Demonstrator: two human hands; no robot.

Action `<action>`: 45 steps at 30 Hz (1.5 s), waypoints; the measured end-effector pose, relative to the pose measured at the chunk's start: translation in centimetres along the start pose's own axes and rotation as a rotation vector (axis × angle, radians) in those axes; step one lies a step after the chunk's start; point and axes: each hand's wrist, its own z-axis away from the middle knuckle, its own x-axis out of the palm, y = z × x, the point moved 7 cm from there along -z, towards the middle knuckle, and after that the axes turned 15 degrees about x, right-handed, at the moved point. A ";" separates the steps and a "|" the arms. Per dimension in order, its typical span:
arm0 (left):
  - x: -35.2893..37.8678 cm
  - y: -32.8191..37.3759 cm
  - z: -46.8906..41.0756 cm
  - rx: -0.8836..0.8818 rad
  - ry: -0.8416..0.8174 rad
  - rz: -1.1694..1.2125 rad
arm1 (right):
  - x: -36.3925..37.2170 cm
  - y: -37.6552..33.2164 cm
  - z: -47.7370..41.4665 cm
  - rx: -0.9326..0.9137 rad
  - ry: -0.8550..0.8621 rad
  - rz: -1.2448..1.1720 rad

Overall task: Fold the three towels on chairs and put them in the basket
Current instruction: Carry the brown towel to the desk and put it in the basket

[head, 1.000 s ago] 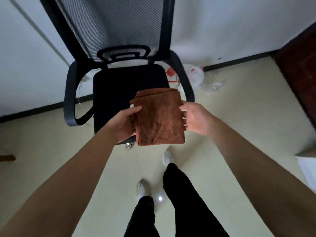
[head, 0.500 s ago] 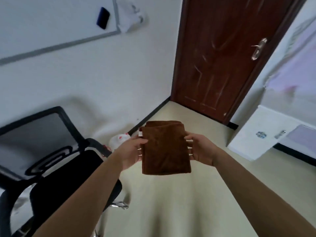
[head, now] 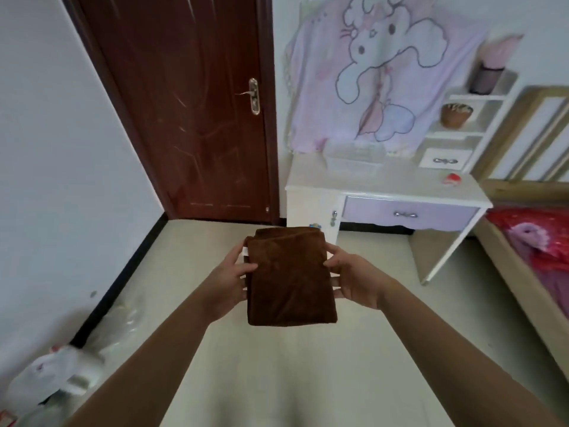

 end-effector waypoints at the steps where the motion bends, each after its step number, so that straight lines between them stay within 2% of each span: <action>1: 1.6 -0.1 -1.6 -0.001 -0.014 -0.016 | -2.0 -0.6 0.2 -0.006 0.011 -0.022; 5: 6.3 -0.2 -9.3 0.020 -0.058 -0.074 | -9.6 -3.4 -1.7 -0.021 0.077 -0.113; 10: 8.5 -1.4 -20.3 0.013 -0.123 -0.095 | -16.3 -7.3 -6.6 -0.023 0.148 -0.175; 17: 12.6 0.1 -38.0 -0.021 -0.236 -0.076 | -25.5 -18.5 -11.8 -0.050 0.296 -0.268; 28: 20.9 0.8 -59.7 -0.073 -0.364 -0.170 | -40.5 -30.3 -18.7 -0.059 0.343 -0.348; 33: 23.3 0.3 -68.0 -0.106 -0.327 -0.251 | -47.6 -35.8 -24.2 -0.033 0.313 -0.306; 38: 25.1 0.8 -76.2 -0.134 -0.220 -0.299 | -53.3 -42.1 -28.6 0.010 0.202 -0.262; 45: 24.4 -0.3 -84.7 -0.183 -0.131 -0.312 | -57.7 -47.1 -35.8 0.103 0.237 -0.239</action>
